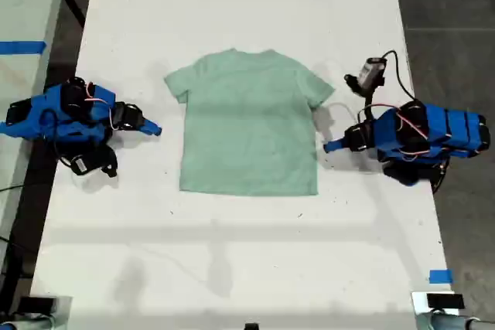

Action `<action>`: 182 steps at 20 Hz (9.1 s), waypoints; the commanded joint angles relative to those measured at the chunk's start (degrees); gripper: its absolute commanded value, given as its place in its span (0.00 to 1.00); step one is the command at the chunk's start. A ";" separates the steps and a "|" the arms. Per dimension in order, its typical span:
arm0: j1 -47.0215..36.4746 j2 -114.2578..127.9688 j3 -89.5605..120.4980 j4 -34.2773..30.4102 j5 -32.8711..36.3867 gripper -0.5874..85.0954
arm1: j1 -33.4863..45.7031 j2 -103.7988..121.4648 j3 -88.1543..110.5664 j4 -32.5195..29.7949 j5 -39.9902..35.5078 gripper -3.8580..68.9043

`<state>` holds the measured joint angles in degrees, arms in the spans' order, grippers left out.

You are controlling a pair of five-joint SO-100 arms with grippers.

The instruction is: Fold tshirt

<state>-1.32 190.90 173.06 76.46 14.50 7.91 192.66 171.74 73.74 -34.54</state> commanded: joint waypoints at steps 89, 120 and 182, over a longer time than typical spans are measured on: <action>-31.03 -93.60 -81.04 3.52 16.61 0.01 | 48.69 -98.88 -64.69 -2.55 -18.19 0.04; -27.25 -92.81 -80.86 4.04 13.54 0.07 | 23.03 -97.82 -99.32 15.91 -5.27 0.47; -15.91 -98.26 -92.72 10.20 14.59 0.34 | 13.97 -52.21 -51.50 11.43 8.17 0.46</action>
<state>-22.06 78.93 66.97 89.03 33.84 24.43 138.16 120.59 84.02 -27.95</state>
